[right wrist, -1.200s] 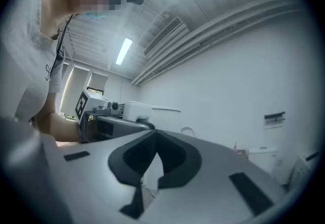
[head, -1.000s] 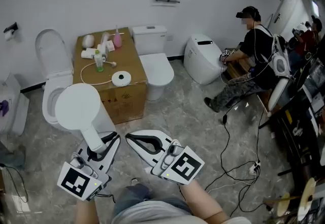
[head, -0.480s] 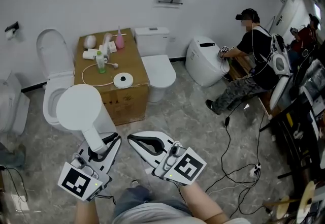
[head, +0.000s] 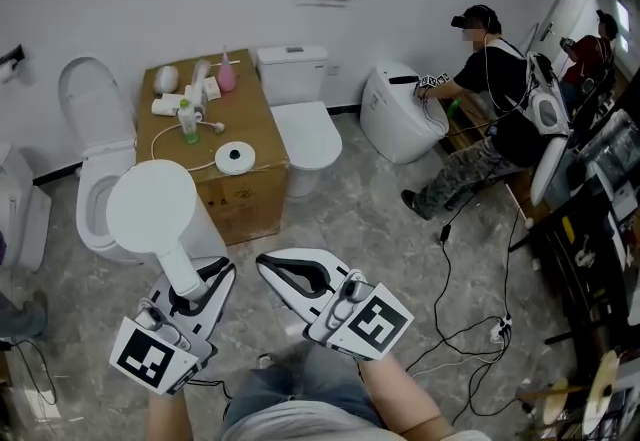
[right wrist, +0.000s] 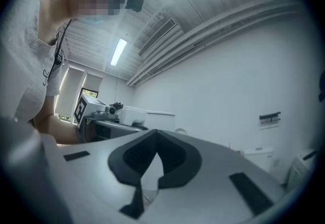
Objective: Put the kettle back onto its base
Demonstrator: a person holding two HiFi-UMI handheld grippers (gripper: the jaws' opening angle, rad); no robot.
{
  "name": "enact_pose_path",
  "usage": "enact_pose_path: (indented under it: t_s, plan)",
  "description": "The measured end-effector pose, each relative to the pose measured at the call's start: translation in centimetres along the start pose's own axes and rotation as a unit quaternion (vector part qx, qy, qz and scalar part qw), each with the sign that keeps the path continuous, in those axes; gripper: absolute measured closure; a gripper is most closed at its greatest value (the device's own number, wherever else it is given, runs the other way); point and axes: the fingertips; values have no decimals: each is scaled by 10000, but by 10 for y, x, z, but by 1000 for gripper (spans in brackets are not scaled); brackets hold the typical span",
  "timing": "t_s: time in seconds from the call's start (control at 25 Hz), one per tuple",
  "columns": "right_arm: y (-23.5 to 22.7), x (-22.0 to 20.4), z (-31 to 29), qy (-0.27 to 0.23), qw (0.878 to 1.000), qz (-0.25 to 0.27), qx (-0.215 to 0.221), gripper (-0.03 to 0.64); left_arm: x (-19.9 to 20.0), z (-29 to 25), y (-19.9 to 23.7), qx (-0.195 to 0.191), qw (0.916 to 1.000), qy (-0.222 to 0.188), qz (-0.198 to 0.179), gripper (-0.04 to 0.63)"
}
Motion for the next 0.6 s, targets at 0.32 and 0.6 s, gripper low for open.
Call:
enact_pose_path:
  t_s: [0.32, 0.6]
  plan:
    - [-49, -7, -15, 9, 9998, -11, 183, 609, -1, -42, 31, 191, 9998, -31, 8, 558]
    - [-112, -3, -38, -42, 9985, 21, 550, 609, 6, -93, 65, 468, 9989, -39, -3, 558]
Point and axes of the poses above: the fingertips, and each gripper's own axes: z backward along the fingers, y to its left, x out of its top, and after that the axes turned 10 degrees about -x, right-handed
